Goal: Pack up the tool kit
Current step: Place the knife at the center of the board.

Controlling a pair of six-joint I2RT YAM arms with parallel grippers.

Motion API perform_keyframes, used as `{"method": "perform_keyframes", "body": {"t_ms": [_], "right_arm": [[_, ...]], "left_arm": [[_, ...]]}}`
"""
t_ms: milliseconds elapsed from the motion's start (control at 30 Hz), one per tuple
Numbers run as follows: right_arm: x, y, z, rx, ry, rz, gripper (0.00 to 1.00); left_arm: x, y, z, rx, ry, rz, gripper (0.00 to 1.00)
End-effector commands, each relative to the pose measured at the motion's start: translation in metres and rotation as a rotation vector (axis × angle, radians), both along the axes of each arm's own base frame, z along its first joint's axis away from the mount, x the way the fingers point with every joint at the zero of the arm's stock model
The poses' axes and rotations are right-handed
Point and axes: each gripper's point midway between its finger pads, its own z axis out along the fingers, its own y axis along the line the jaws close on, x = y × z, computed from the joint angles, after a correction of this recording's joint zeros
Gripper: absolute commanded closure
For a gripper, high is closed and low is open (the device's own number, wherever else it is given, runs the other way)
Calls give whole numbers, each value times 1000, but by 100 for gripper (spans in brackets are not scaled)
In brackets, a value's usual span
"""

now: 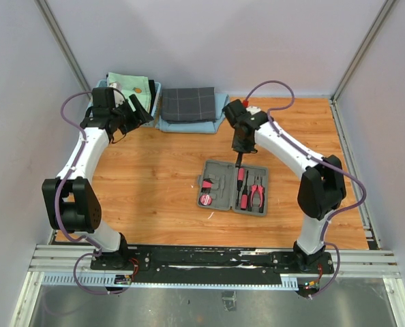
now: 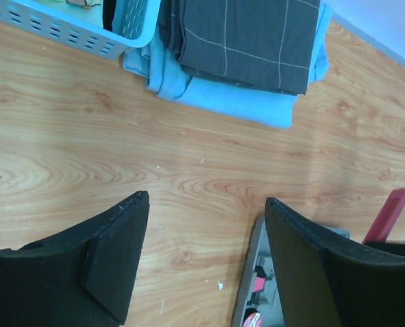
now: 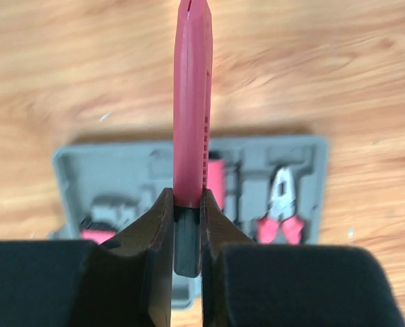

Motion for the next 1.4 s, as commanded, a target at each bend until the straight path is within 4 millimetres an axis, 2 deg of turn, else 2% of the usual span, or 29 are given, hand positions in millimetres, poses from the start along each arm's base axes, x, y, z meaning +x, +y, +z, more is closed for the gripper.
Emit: {"method": "perform_keyframes", "body": {"t_ms": [0, 67, 233, 400, 600, 667, 700, 767, 867, 1000, 1100, 1233, 1367], "right_arm": [[35, -63, -17, -166, 36, -67, 99], [52, -79, -23, -206, 42, -86, 99], [79, -99, -46, -341, 103, -74, 99], [87, -106, -67, -444, 180, -58, 99], [89, -108, -94, -468, 238, -58, 96], [89, -106, -101, -462, 252, -53, 89], [91, -104, -103, -456, 253, -47, 82], [95, -97, -106, -423, 243, -20, 58], [104, -89, -101, -385, 199, 16, 44], [118, -70, -78, -279, 98, 80, 36], [122, -73, -66, -249, 70, 65, 34], [115, -89, -72, -181, 119, -22, 34], [105, -102, -89, -146, 180, -77, 34]], "left_arm": [[7, -1, 19, -14, -48, -10, 27], [6, -1, 19, -13, -46, -11, 27], [1, -1, 18, -14, -44, -12, 27], [-4, -1, 21, -9, -48, -17, 27], [-8, -2, 21, -9, -47, -17, 27], [-8, -2, 22, -10, -48, -18, 27], [-9, -2, 22, -10, -48, -17, 27], [-9, -2, 22, -10, -49, -18, 27], [-9, -2, 21, -11, -48, -20, 27], [-8, -2, 22, -14, -48, -19, 27], [-8, -3, 22, -17, -49, -19, 27], [-7, -2, 23, -15, -52, -17, 27], [-7, -2, 23, -11, -54, -20, 27]]}}
